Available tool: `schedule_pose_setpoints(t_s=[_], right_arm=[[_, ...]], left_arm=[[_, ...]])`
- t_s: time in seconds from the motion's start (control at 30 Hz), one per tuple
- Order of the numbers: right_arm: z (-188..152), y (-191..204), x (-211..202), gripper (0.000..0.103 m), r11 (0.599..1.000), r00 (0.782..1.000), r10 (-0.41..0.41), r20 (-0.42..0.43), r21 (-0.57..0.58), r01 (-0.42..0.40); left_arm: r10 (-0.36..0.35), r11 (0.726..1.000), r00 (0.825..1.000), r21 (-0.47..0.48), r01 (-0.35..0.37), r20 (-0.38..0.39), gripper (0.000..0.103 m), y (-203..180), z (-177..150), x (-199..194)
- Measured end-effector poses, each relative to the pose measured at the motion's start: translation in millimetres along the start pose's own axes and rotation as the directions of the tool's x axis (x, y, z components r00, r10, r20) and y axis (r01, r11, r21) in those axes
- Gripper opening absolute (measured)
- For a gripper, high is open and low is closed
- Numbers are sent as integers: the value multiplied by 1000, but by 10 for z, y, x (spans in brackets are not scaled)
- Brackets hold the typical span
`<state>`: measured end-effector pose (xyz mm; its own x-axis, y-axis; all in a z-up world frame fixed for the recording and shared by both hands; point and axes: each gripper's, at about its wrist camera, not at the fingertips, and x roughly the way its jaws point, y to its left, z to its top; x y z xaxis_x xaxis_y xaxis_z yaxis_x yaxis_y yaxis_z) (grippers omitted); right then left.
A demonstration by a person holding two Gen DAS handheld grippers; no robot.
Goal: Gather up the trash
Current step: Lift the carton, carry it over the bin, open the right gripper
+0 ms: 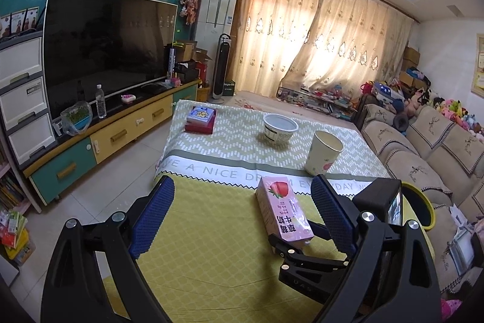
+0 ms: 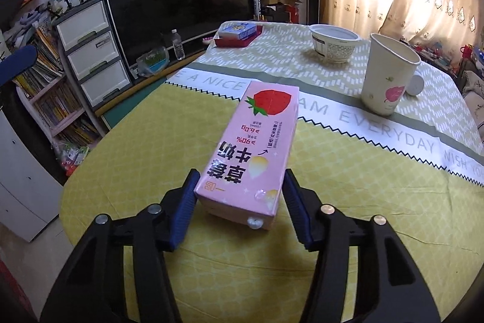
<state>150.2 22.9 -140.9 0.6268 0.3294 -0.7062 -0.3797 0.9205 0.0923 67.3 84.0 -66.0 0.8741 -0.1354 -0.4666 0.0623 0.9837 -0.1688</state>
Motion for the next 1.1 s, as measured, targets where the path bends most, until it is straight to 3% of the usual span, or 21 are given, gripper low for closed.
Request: schedule_pose_setpoints(t_s=[0.3, 0.63, 0.9, 1.1], right_arm=[[-106, -371, -425, 51, 999, 997, 27, 69, 33, -29], [-320, -1175, -1054, 51, 989, 990, -23, 139, 148, 2], [-476, -1966, -1455, 51, 946, 963, -194, 185, 297, 133], [-688, -2762, -1671, 51, 858, 913, -379, 152, 428, 285]], left_arm=[[-16, 1000, 1000, 9, 16, -24, 90, -110, -26, 106], [-57, 997, 997, 45, 59, -41, 90, -415, -37, 247], [-106, 989, 991, 94, 113, -77, 90, -745, -43, 447], [-144, 979, 983, 129, 159, -117, 90, -1010, -36, 667]])
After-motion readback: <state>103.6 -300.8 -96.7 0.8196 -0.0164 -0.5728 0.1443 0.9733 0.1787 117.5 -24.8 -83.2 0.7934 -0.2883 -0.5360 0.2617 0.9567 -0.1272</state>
